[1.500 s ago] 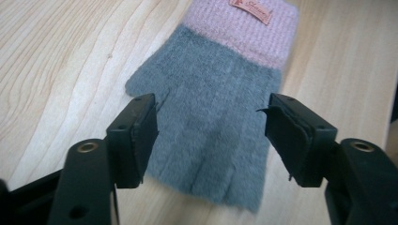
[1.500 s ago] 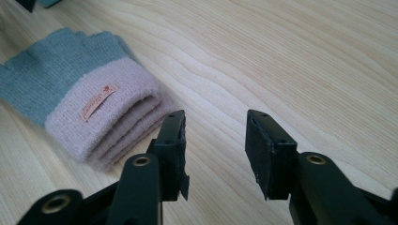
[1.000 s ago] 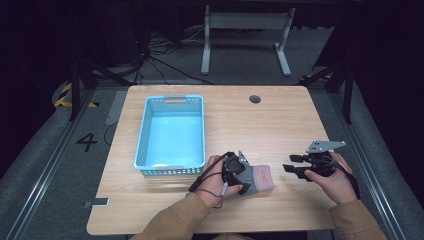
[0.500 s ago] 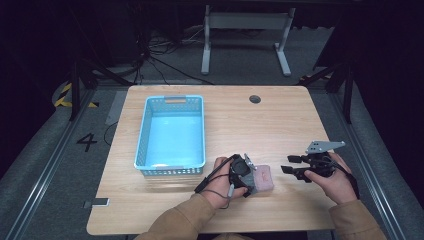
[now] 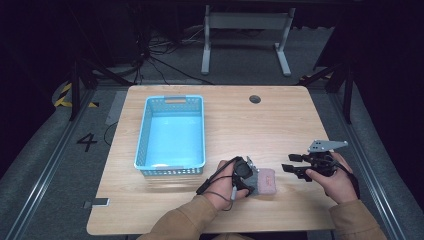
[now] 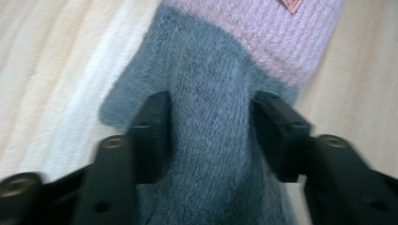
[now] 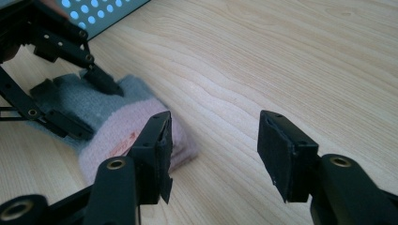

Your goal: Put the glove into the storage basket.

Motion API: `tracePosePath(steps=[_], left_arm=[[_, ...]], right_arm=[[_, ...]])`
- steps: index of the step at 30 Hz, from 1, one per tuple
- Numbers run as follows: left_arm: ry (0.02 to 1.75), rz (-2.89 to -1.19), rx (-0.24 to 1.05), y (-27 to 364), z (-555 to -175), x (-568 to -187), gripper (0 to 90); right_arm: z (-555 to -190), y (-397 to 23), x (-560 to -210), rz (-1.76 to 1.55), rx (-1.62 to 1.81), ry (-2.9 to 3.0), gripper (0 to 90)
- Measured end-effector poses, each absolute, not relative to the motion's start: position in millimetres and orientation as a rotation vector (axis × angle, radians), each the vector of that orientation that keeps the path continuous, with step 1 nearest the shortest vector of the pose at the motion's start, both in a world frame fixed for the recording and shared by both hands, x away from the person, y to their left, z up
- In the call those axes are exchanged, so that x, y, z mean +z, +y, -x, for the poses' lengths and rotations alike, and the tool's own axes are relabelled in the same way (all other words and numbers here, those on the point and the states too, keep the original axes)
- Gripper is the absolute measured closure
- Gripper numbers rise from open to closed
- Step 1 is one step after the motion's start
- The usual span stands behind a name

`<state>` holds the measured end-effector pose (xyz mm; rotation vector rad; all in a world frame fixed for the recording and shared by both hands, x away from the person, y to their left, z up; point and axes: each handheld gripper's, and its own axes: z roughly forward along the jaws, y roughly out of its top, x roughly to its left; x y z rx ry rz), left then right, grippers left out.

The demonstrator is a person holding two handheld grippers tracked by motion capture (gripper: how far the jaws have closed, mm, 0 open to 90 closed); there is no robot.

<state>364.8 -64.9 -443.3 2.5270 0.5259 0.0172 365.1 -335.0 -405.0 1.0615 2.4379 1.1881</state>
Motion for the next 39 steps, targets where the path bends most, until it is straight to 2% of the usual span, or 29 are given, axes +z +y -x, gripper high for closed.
tracePosePath(steps=[3, 8, 13, 24, 39], left_arm=[[0.511, -2.528, -0.002, -65, -364, -443, 61.8], [0.499, -2.515, -0.005, -65, -362, -443, 67.3], [0.498, -2.504, -0.058, -60, -365, -442, 68.3], [0.469, -2.48, -0.008, -50, -361, -418, 68.6], [0.479, -2.417, 0.069, -15, -363, -364, 68.3]], right_arm=[[-365, -335, -405, -1.063, 1.19, 2.436, 46.2], [-366, -337, -406, -1.072, 1.186, 2.434, 46.3], [-366, -341, -405, -1.084, 1.192, 2.42, 46.7], [-372, -347, -402, -1.11, 1.212, 2.386, 47.3], [-390, -350, -412, -1.157, 1.161, 2.399, 47.1]])
